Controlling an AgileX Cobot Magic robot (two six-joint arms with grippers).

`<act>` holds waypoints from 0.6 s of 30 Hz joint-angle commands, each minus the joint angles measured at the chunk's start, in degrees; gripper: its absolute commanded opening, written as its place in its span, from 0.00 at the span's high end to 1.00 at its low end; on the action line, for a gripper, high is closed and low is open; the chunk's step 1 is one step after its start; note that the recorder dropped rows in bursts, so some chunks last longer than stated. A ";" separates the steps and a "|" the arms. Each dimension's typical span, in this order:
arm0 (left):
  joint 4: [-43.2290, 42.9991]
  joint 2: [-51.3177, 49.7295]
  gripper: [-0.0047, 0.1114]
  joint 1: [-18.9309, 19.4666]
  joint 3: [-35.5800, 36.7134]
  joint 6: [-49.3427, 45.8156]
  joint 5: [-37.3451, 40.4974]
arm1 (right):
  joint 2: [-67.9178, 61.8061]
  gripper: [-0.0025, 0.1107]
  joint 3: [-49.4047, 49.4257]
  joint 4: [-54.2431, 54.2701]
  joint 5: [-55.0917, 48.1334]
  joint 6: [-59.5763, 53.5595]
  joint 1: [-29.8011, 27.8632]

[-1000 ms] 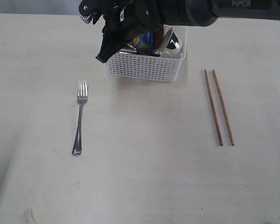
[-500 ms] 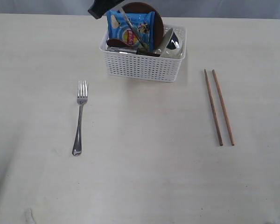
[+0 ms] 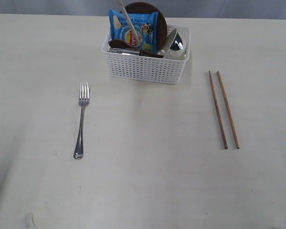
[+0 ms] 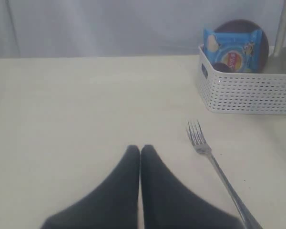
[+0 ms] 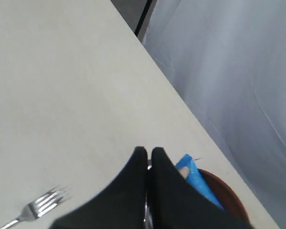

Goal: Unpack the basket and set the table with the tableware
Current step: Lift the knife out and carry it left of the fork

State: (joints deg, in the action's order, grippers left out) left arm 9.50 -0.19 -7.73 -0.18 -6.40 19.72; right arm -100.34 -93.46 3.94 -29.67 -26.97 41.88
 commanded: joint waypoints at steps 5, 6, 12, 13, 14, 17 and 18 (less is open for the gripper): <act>0.04 0.19 0.96 -0.44 0.18 -0.05 -0.10 | 0.69 0.98 -0.39 18.14 -3.94 -1.56 1.72; 0.04 0.19 0.96 -0.44 0.18 -0.05 -0.10 | 0.58 0.98 -0.39 19.44 -4.50 -1.56 1.72; 0.04 0.19 0.96 -0.44 0.18 -0.05 -0.10 | -1.10 0.98 -0.39 29.25 -8.42 -1.56 1.72; 0.04 0.19 0.96 -0.44 0.18 -0.05 -0.10 | -1.64 0.98 -0.39 31.37 -9.05 -2.02 1.72; 0.04 0.19 0.96 -0.44 0.18 -0.05 -0.10 | -2.28 0.98 -0.39 33.70 -9.68 -2.83 1.72; -0.06 0.19 0.96 -0.44 0.18 -0.05 -0.10 | -4.65 0.98 -0.39 41.34 -11.40 -4.82 1.72; -0.06 0.19 0.96 -0.44 0.18 -0.05 -0.10 | -5.41 0.98 -0.39 43.13 -11.67 -5.51 1.72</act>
State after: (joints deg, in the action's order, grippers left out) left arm 9.50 -0.19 -7.73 -0.18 -6.40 19.72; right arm -104.01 -93.46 40.58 -40.22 -30.12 43.61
